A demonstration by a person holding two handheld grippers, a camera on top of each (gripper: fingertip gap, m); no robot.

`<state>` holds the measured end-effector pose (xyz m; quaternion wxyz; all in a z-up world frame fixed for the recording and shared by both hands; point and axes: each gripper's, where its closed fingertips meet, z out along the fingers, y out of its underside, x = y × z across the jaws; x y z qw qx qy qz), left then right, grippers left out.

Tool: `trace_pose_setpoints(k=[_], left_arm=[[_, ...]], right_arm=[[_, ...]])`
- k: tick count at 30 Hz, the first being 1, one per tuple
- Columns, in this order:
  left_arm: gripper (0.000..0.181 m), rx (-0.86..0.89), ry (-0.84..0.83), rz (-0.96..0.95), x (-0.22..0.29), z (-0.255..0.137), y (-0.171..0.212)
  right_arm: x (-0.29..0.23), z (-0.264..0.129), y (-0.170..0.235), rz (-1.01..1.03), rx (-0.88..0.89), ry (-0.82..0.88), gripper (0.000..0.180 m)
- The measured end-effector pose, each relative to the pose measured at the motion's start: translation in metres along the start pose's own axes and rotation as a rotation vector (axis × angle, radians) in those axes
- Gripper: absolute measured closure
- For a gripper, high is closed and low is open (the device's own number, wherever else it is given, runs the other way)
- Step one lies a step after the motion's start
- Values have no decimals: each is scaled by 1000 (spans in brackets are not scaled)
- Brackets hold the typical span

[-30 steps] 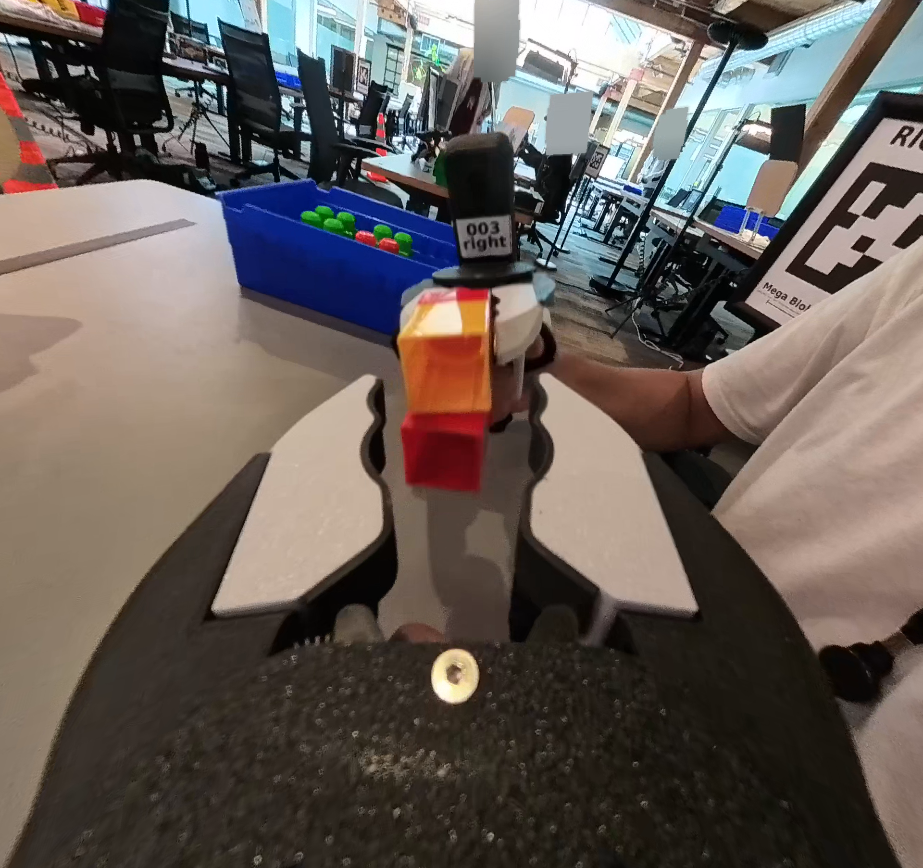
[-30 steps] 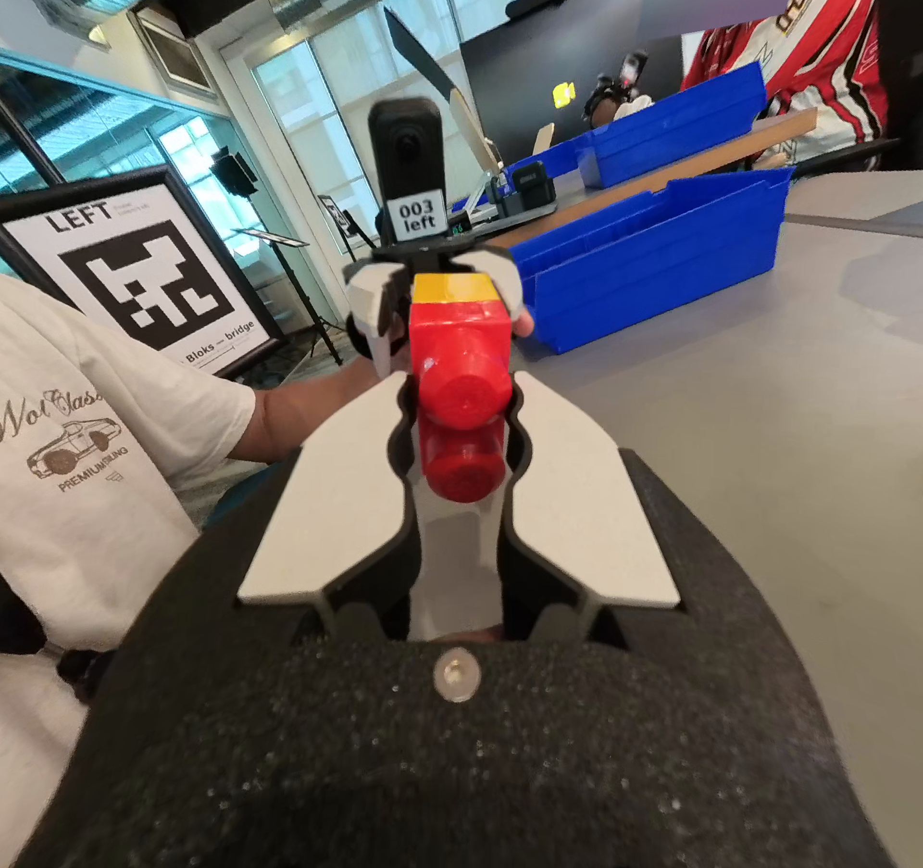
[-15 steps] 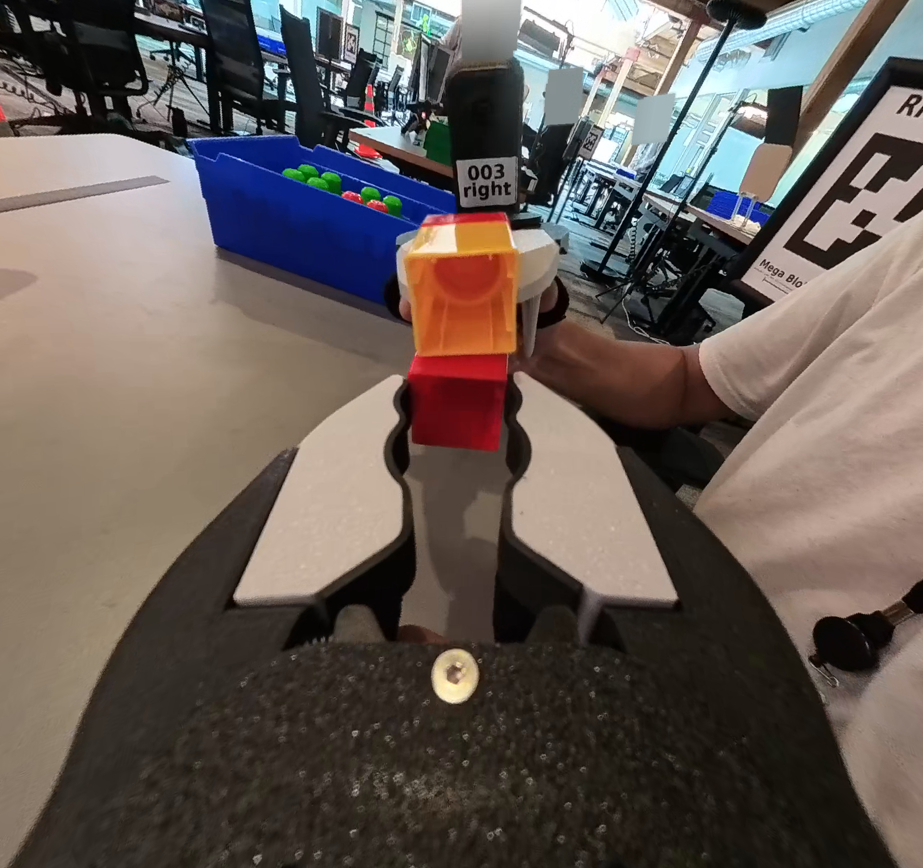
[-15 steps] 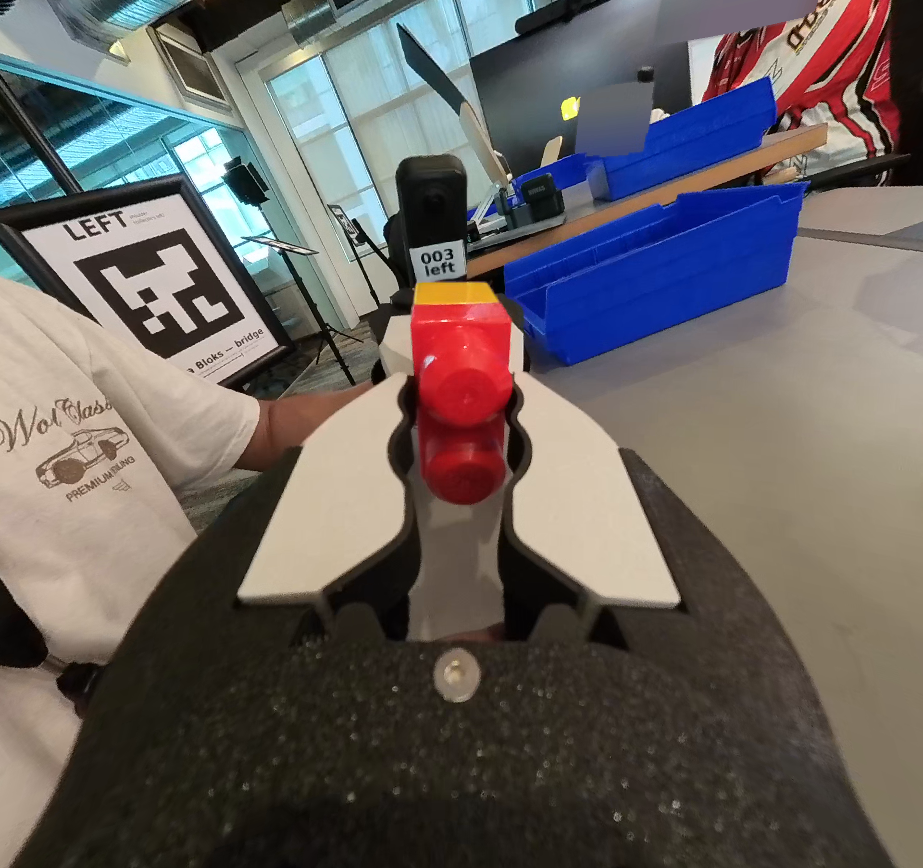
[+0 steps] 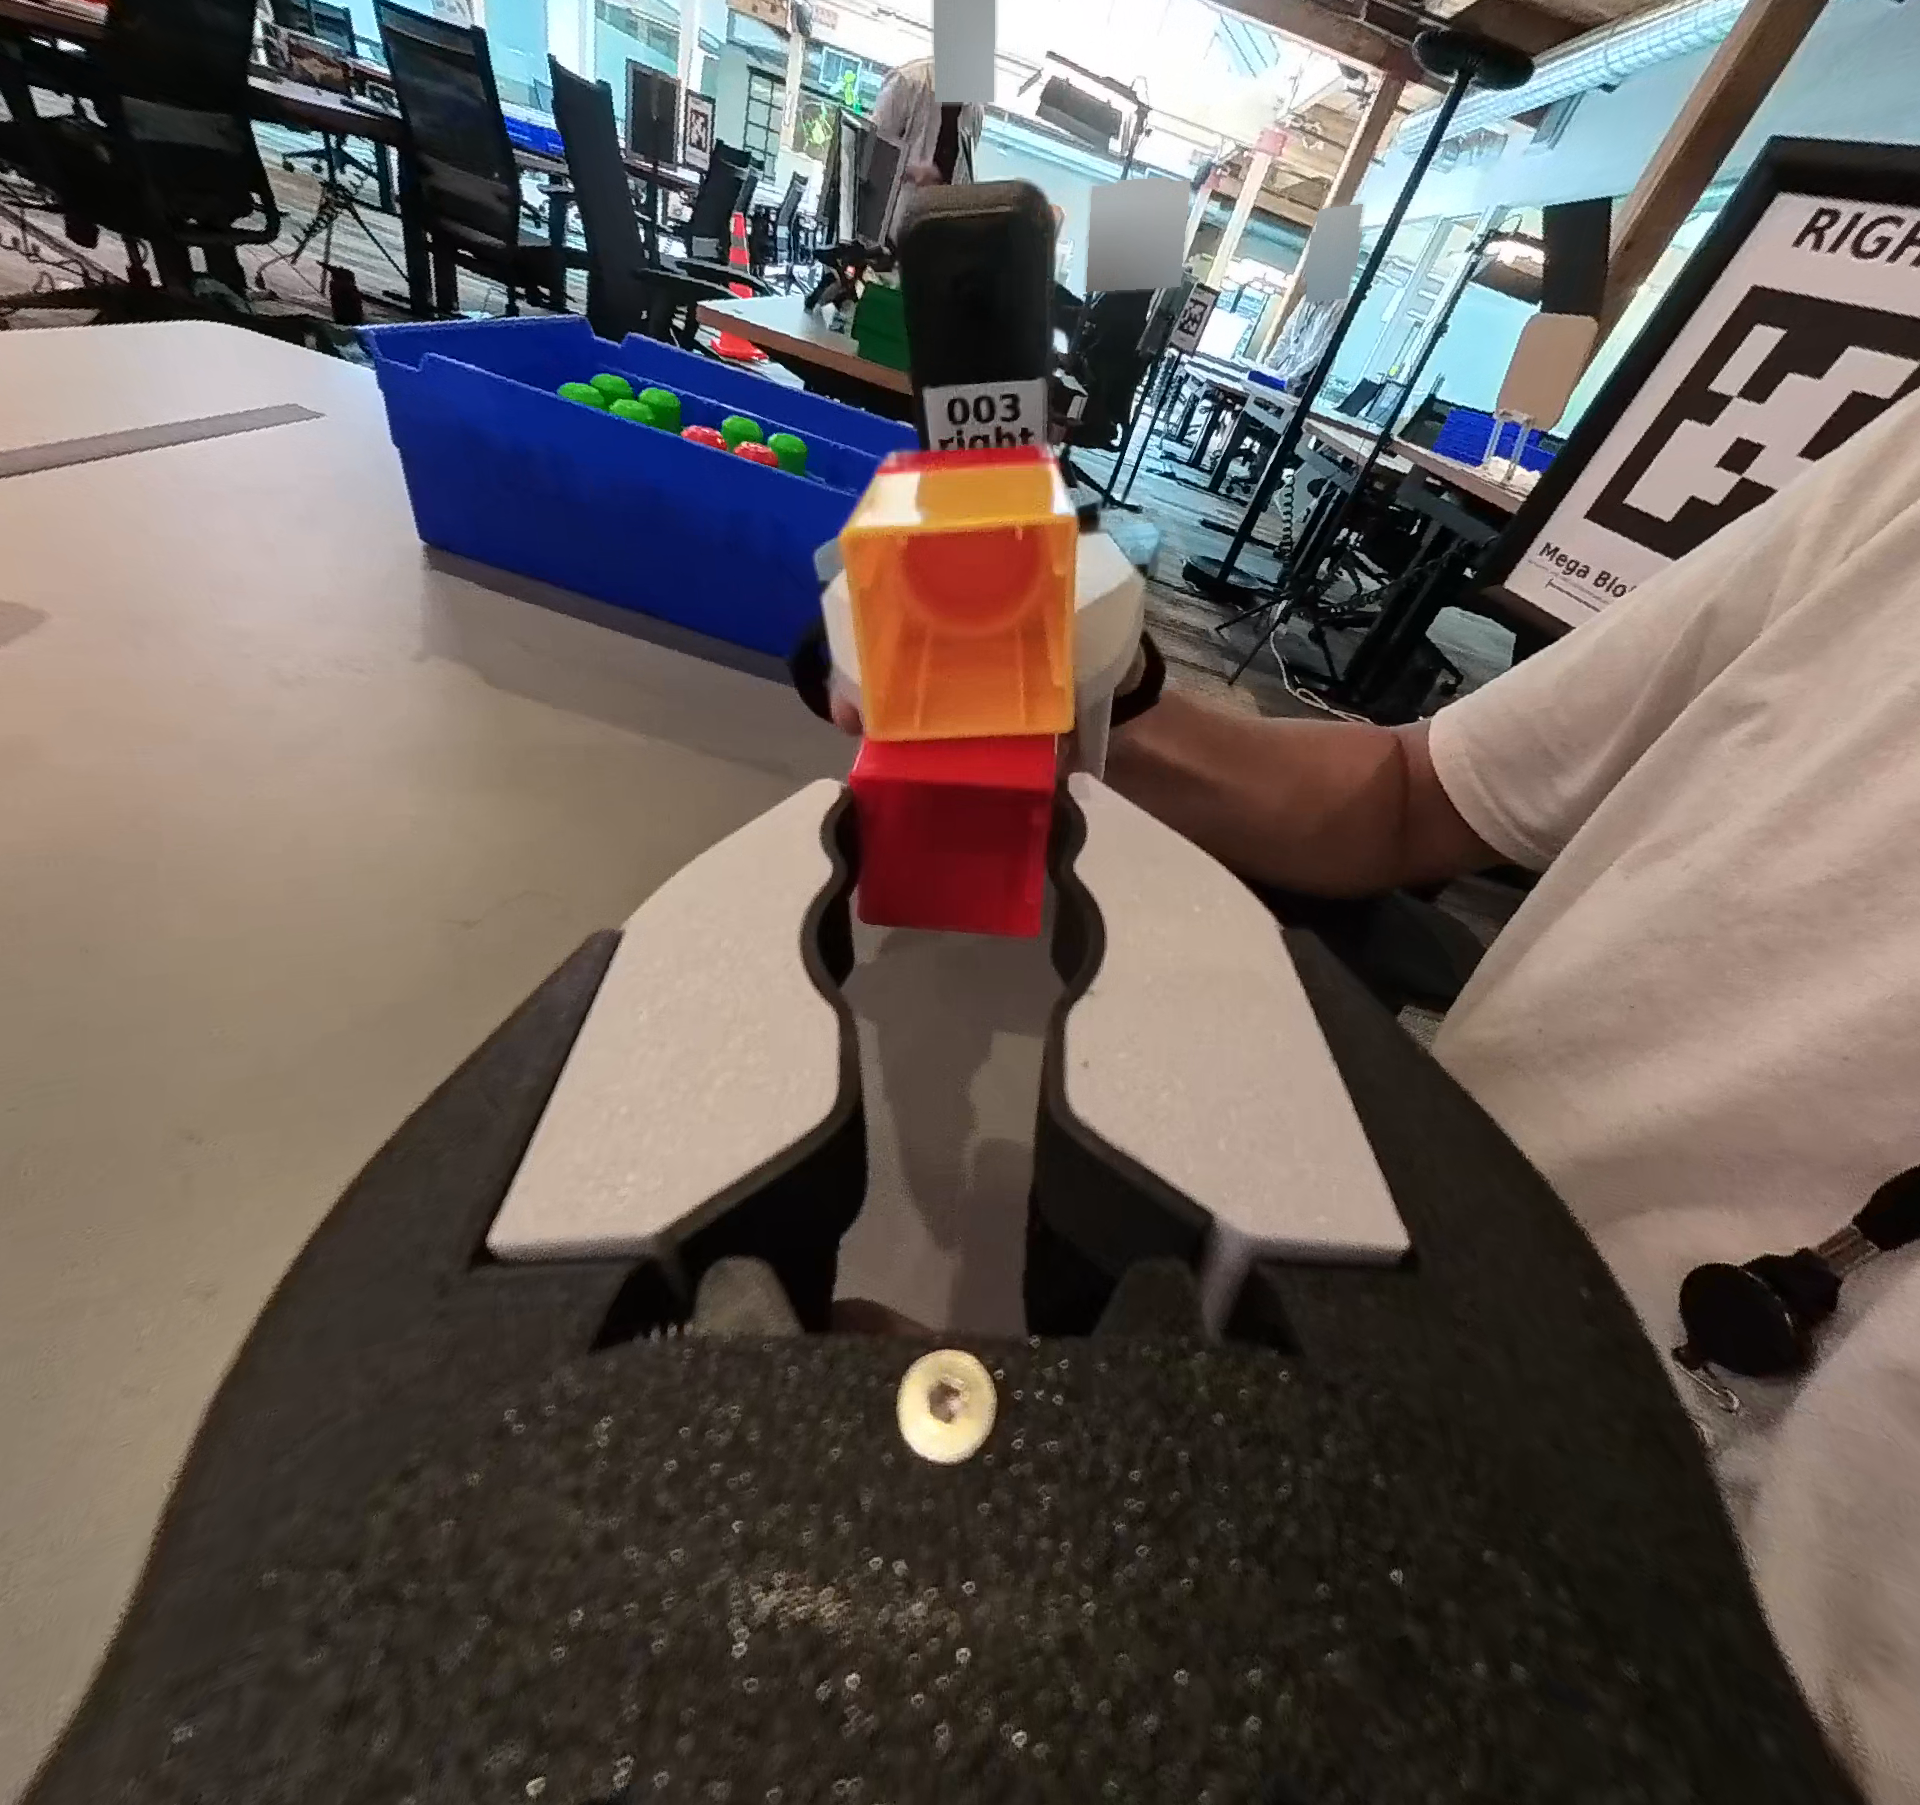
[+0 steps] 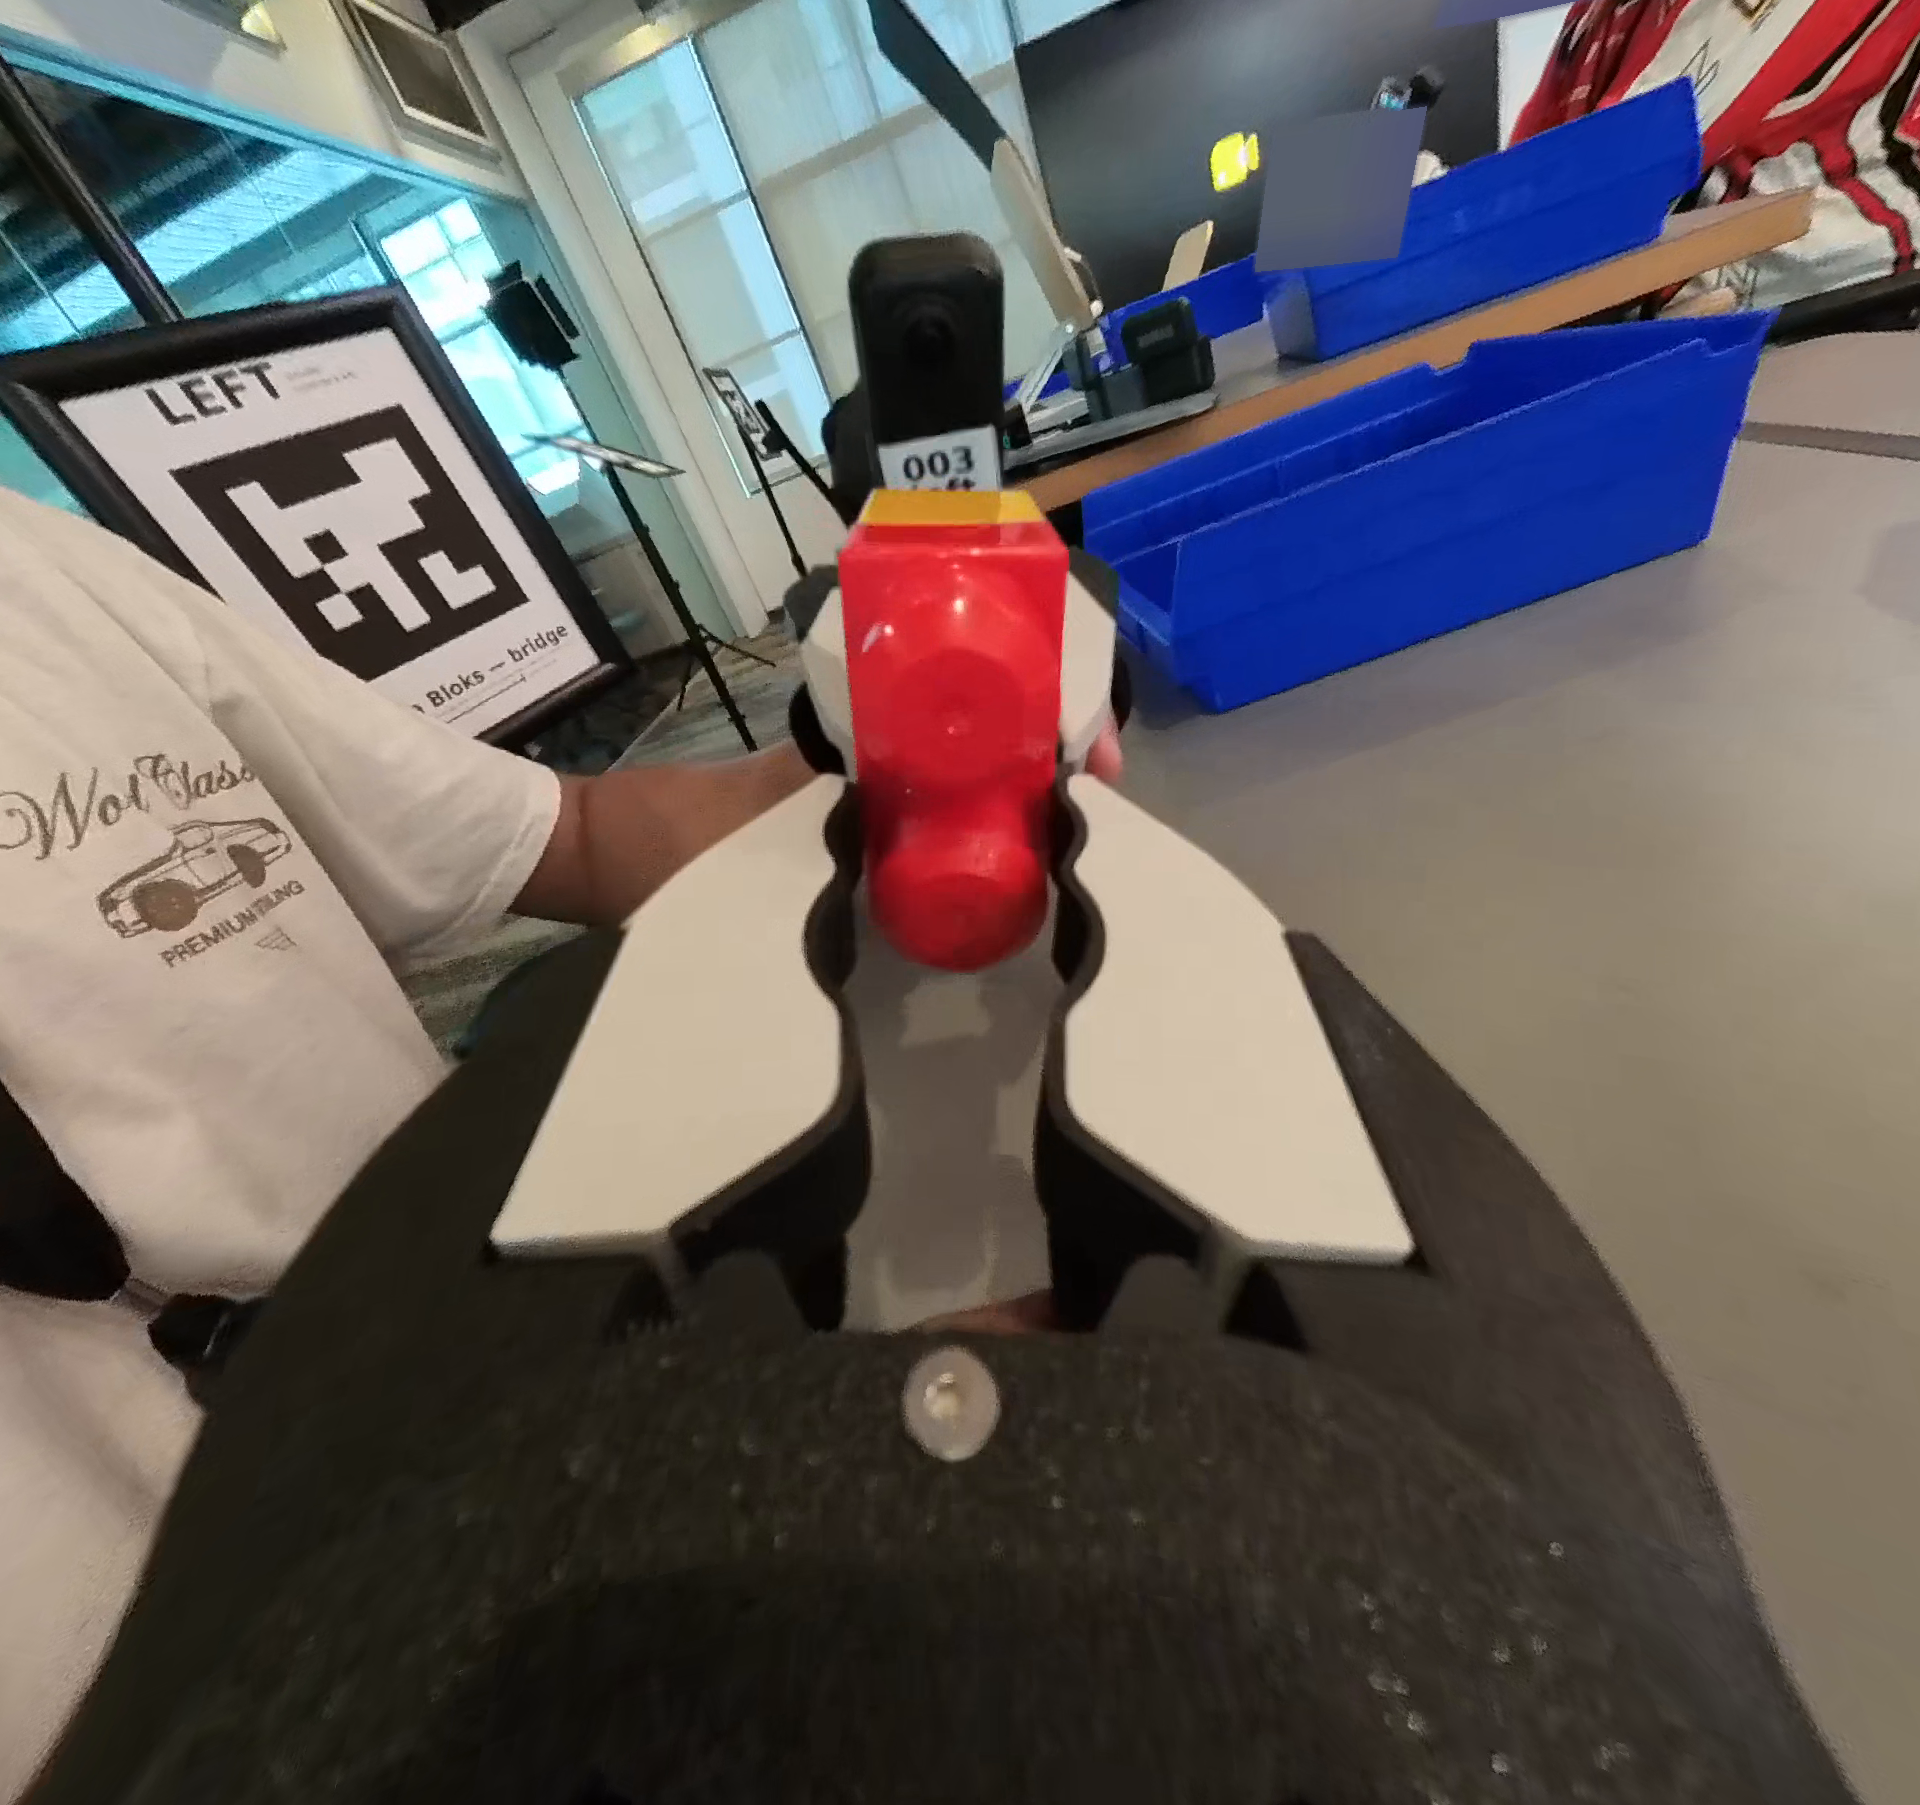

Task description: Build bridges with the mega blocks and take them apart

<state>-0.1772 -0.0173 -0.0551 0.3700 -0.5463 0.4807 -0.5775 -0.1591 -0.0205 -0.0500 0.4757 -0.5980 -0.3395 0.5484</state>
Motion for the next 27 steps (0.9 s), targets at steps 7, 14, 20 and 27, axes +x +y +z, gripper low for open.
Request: trace_pose_setpoints(k=[7, 14, 20, 27], left_arm=[[147, -12, -13, -7, -4, 2, 4], [147, -39, -22, -4, -8, 1, 11], [147, -37, -33, -14, -9, 2, 12], [147, -23, -24, -28, -8, 3, 12]], right_arm=[[4, 0, 6, -44, -40, 39, 146], [9, 2, 14, -45, -76, 65, 146], [11, 4, 14, -24, -59, 57, 146], [11, 4, 14, -25, -54, 56, 146]])
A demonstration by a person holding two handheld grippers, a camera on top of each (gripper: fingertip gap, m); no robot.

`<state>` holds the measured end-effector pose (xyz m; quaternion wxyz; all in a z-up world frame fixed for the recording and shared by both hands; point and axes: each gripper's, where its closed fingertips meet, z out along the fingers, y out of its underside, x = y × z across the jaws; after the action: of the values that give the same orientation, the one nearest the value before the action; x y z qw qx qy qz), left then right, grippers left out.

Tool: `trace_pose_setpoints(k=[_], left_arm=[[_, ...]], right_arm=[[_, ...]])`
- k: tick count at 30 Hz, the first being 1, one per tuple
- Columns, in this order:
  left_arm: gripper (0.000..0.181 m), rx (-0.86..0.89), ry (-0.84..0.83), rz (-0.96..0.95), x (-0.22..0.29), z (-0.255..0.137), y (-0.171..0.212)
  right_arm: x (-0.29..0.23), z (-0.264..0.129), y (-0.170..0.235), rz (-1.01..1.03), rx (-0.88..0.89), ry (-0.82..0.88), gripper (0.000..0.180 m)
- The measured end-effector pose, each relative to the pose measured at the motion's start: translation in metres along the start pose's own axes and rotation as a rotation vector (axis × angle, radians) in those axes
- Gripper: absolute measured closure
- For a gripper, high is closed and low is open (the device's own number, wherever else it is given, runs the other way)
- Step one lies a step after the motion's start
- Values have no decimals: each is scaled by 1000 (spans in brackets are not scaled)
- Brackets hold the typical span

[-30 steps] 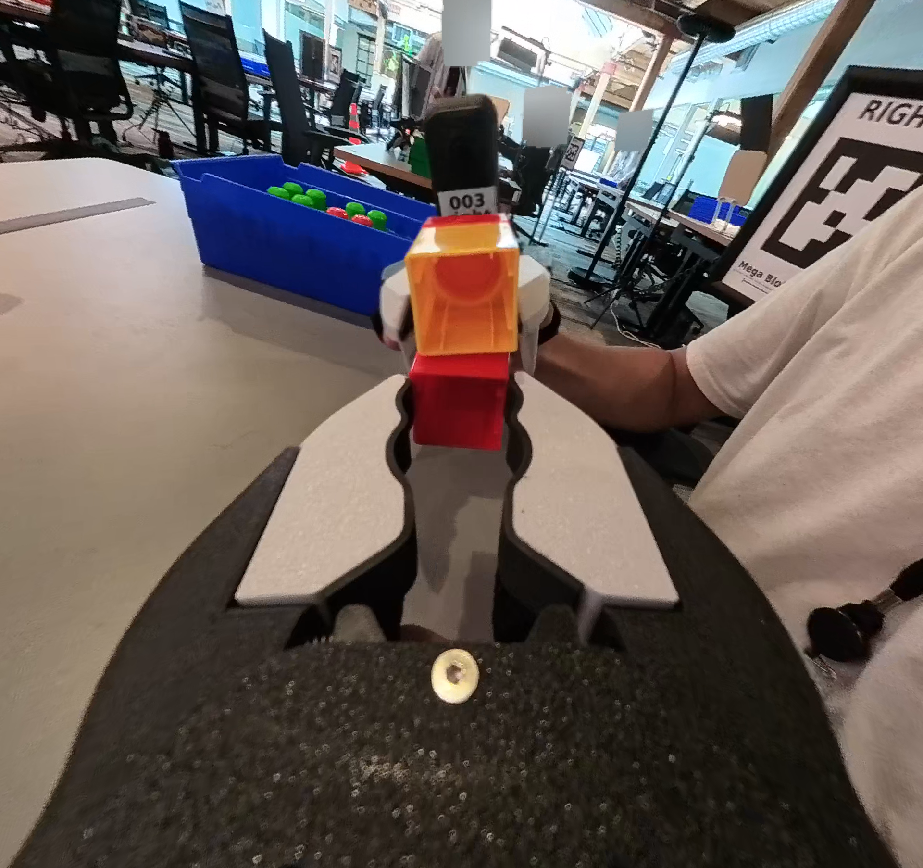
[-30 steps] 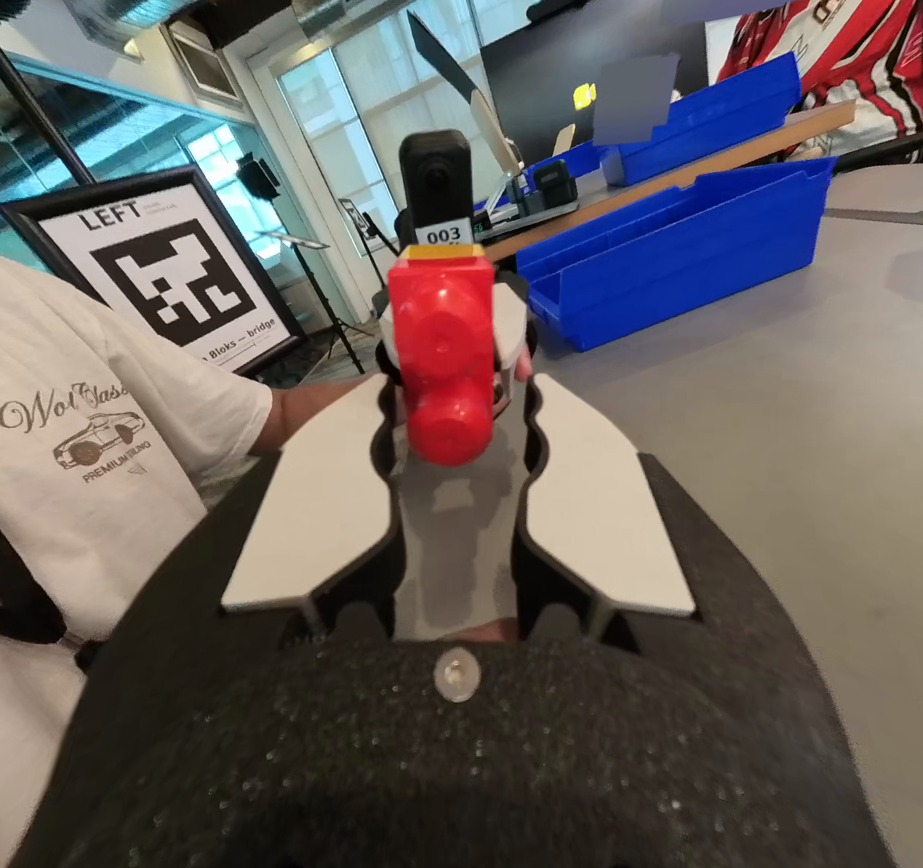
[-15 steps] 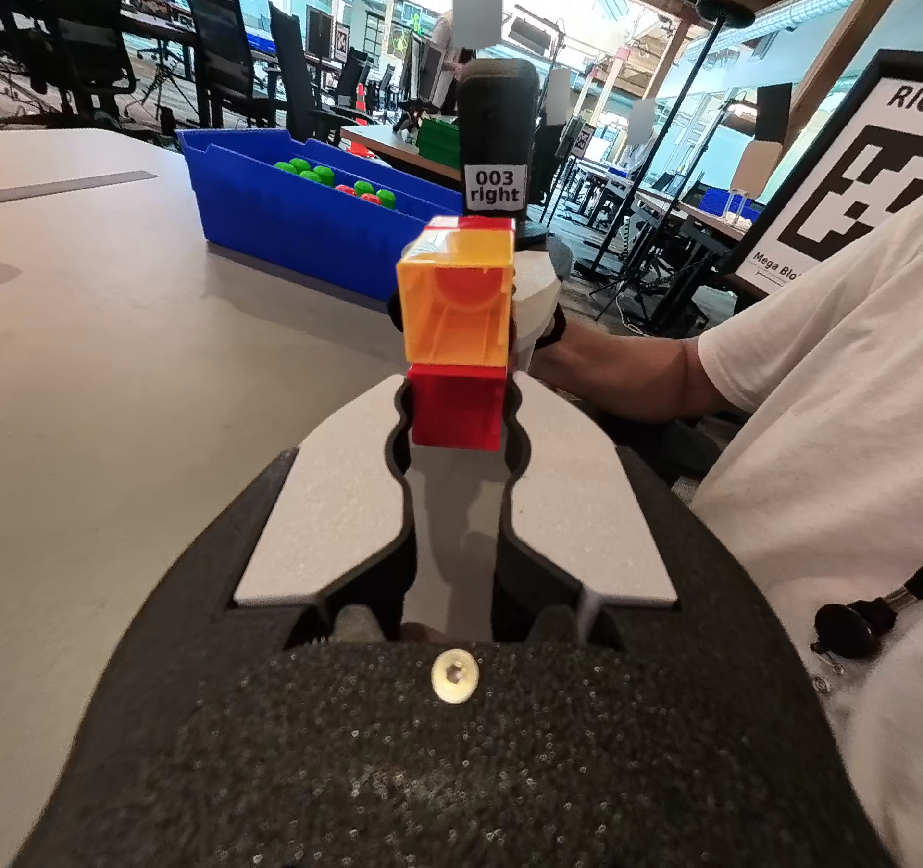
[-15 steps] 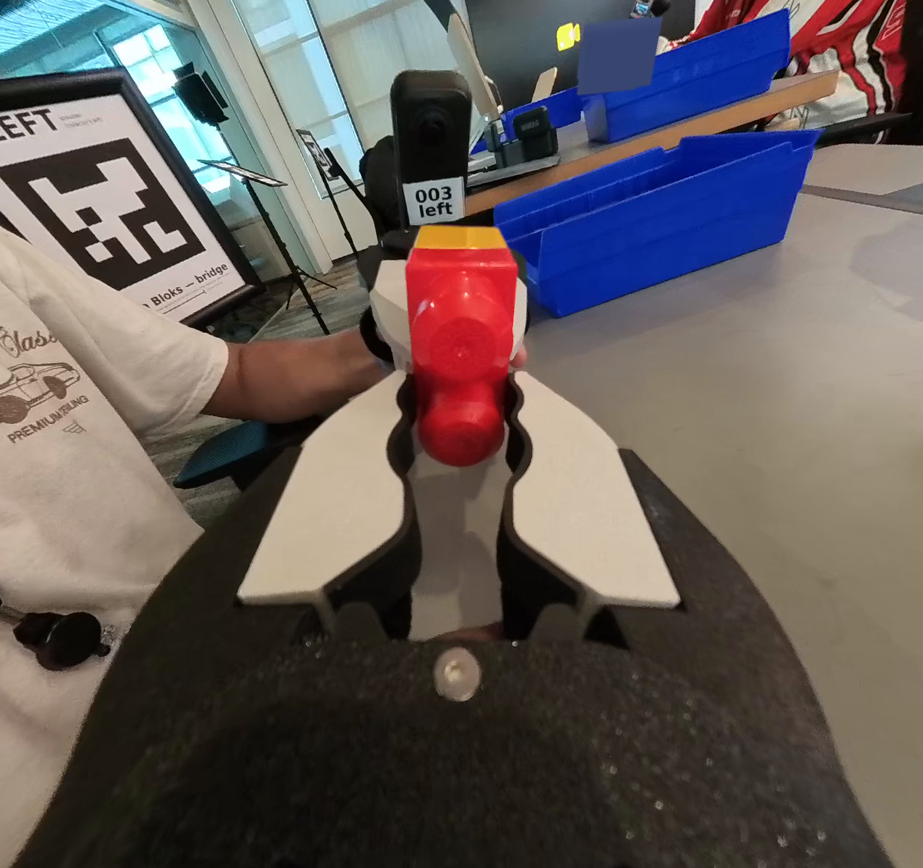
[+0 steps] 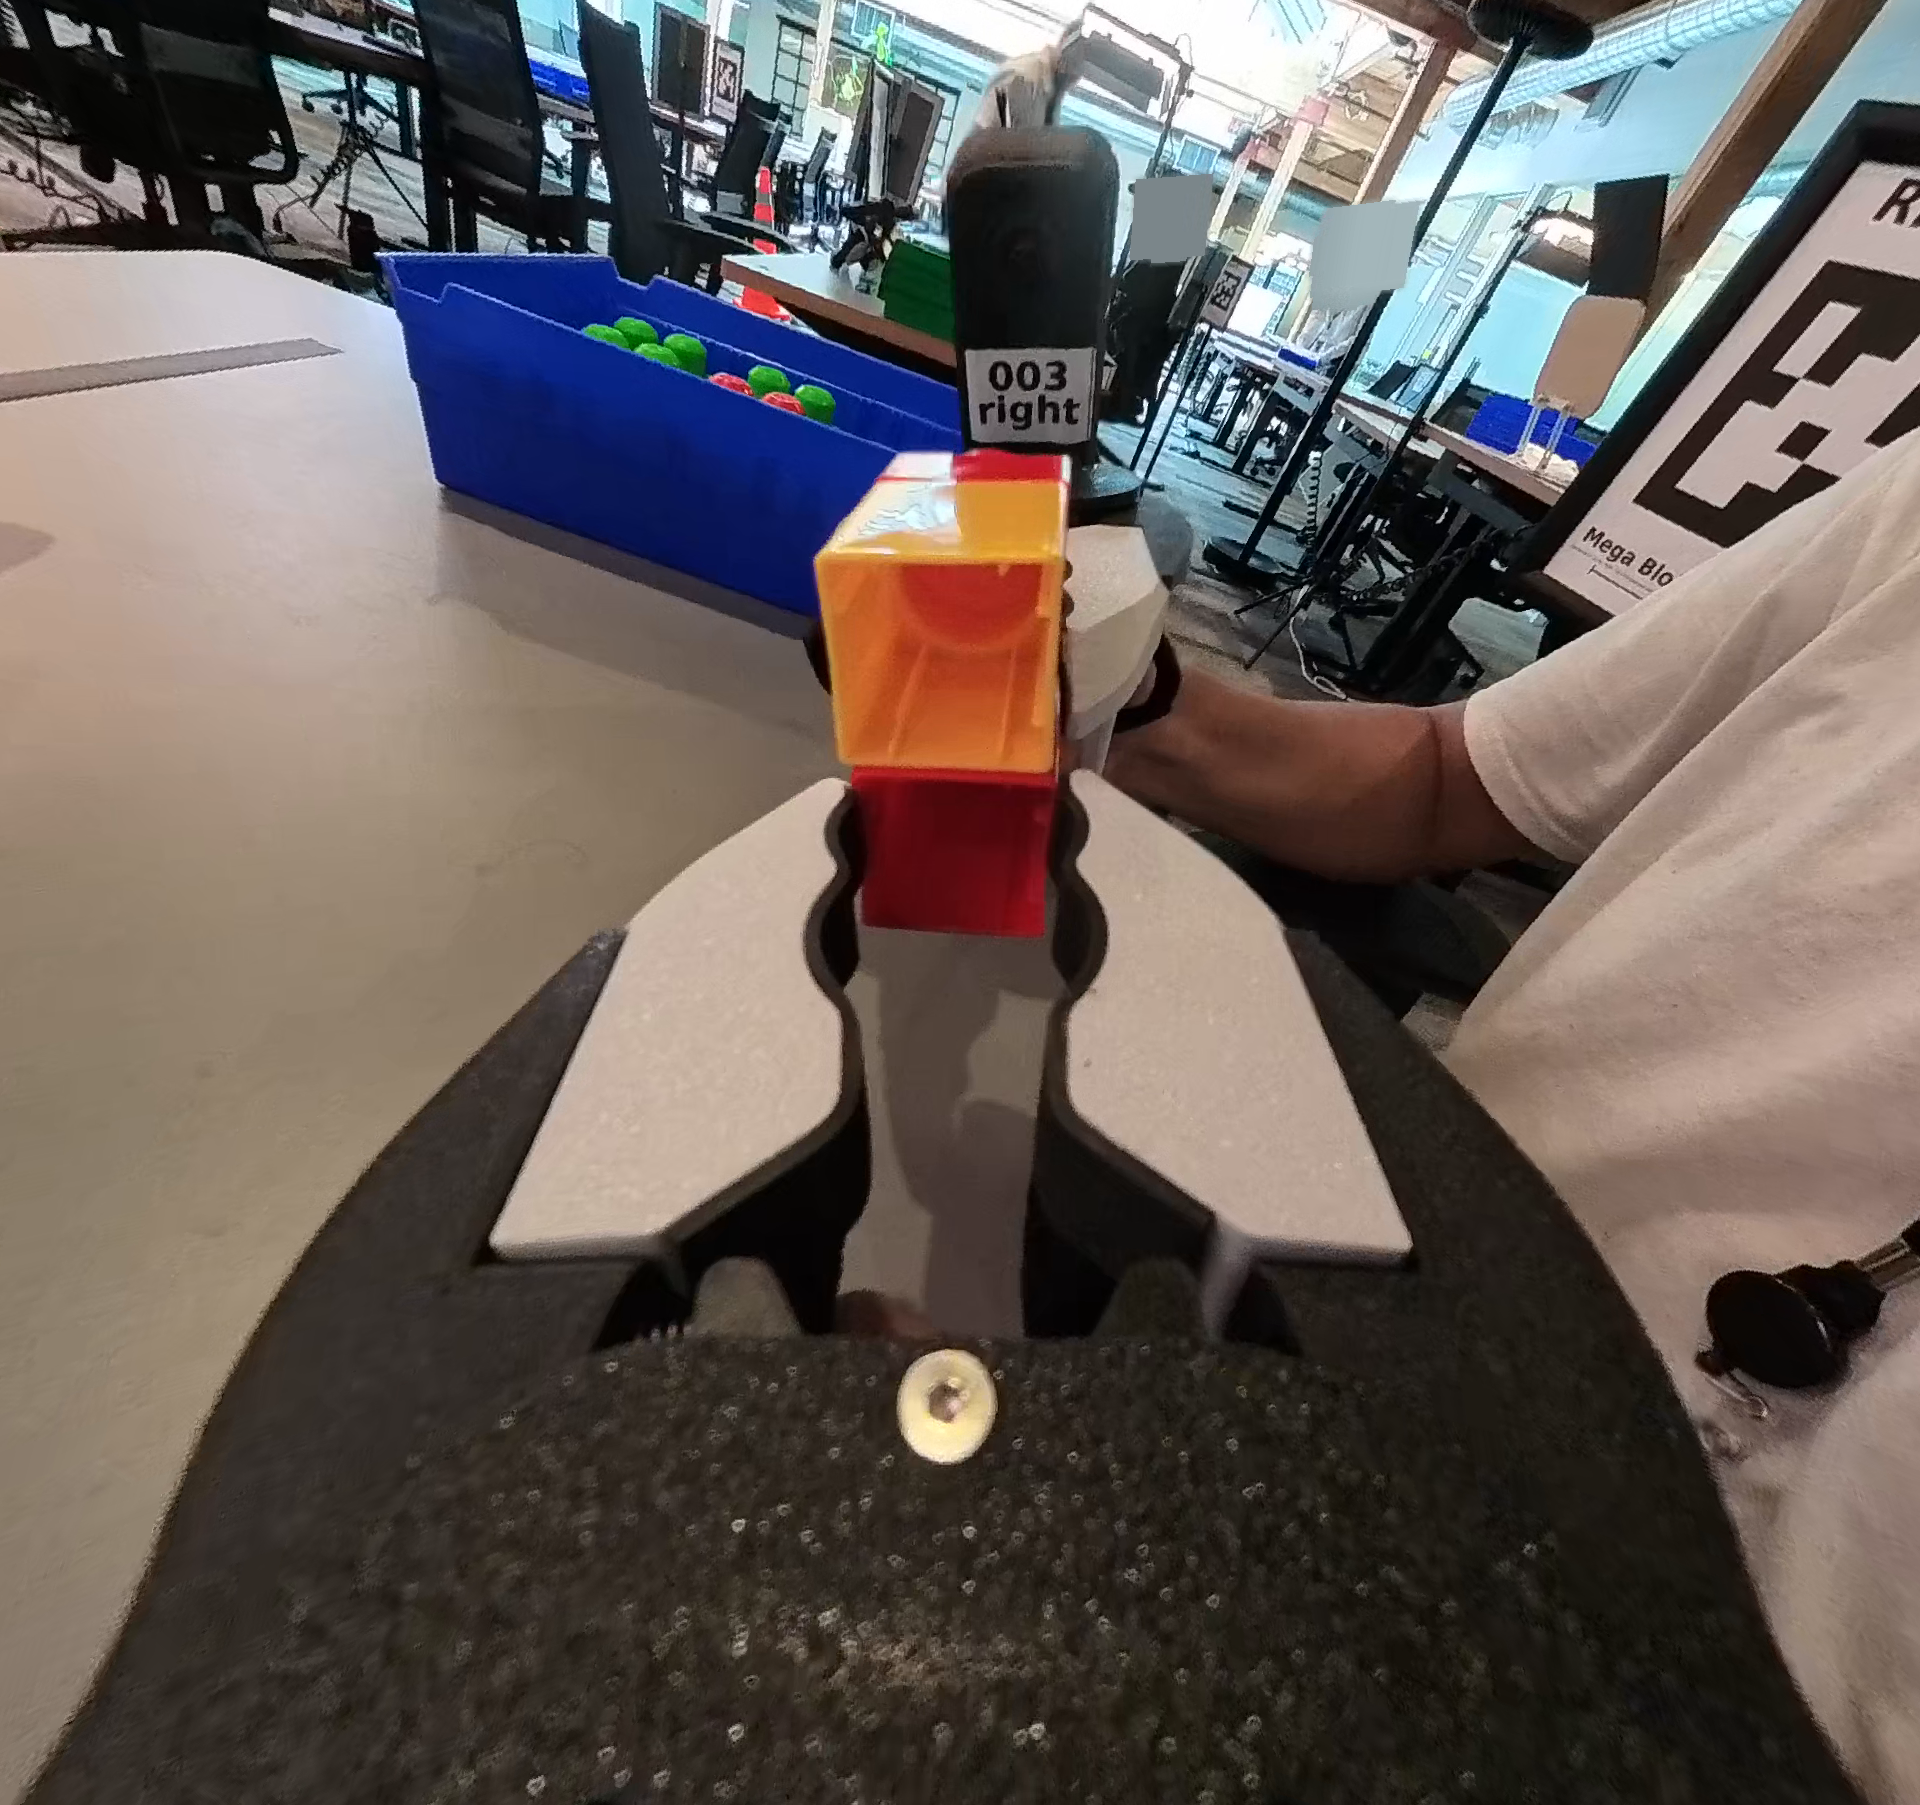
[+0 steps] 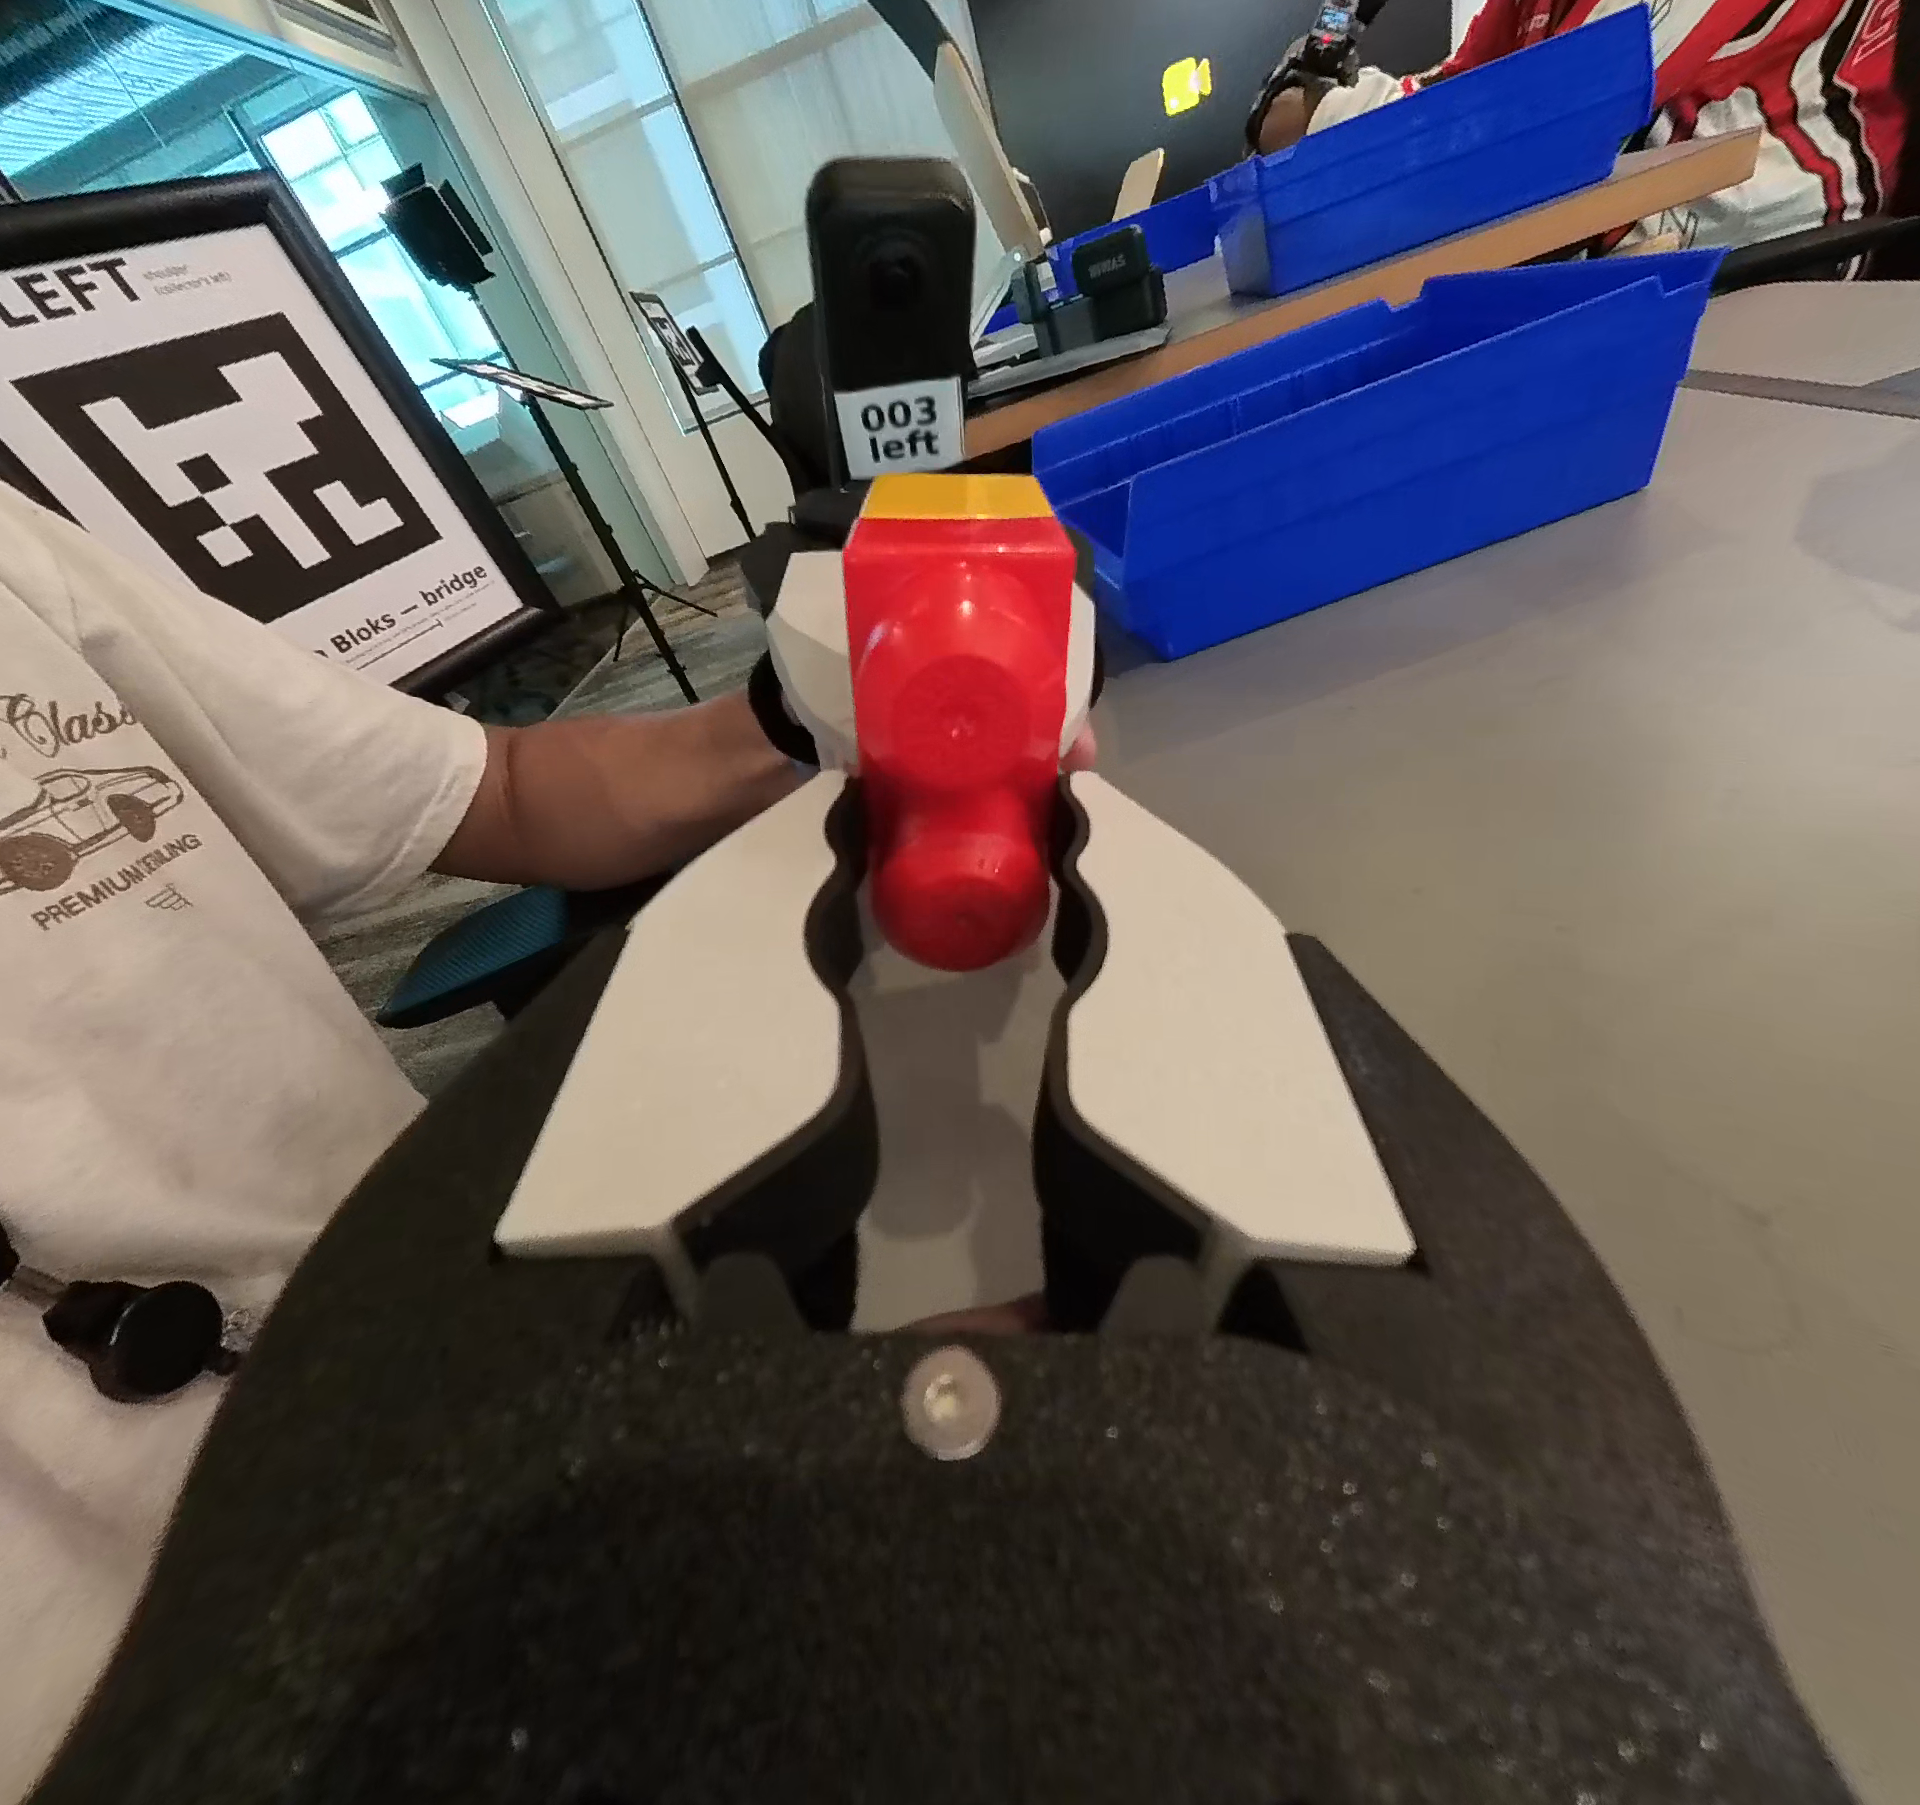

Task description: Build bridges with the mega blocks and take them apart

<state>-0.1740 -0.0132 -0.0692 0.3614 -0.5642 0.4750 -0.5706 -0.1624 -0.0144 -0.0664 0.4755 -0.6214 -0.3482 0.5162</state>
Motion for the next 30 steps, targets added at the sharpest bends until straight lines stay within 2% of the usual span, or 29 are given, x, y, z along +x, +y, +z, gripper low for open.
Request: trace_pose_setpoints(k=[11, 12, 13, 15, 17, 21, 22, 24, 26, 30], left_arm=[[146, 49, -20, -35, -1, 3, -9], [145, 56, -24, -33, 0, 2, -11], [137, 65, -43, -25, -1, 1, -12], [115, 91, -133, -4, -8, -5, -15], [110, 119, -282, 35, -23, -15, -15], [111, 119, -857, 115, -80, -59, 3], [114, 100, -943, 125, -86, -66, 8], [103, 54, -1021, 146, -89, -70, 11], [103, 64, -1039, 176, -85, -70, 9], [115, 45, -1036, 199, -81, -68, 13]], right_arm=[[2, -1, -7, 34, 35, -10, 146], [1, -2, -9, 37, 45, -13, 146], [3, -2, -11, 39, 57, -2, 146], [9, -6, -13, 47, 74, 38, 146], [16, -12, -14, 60, 95, 85, 146], [43, -28, -5, 34, 73, 315, 146], [48, -31, -1, 29, 63, 368, 146], [54, -39, 5, 34, 52, 459, 146], [54, -47, 7, 39, 51, 525, 146], [49, -88, -16, 45, 79, 698, 146]])
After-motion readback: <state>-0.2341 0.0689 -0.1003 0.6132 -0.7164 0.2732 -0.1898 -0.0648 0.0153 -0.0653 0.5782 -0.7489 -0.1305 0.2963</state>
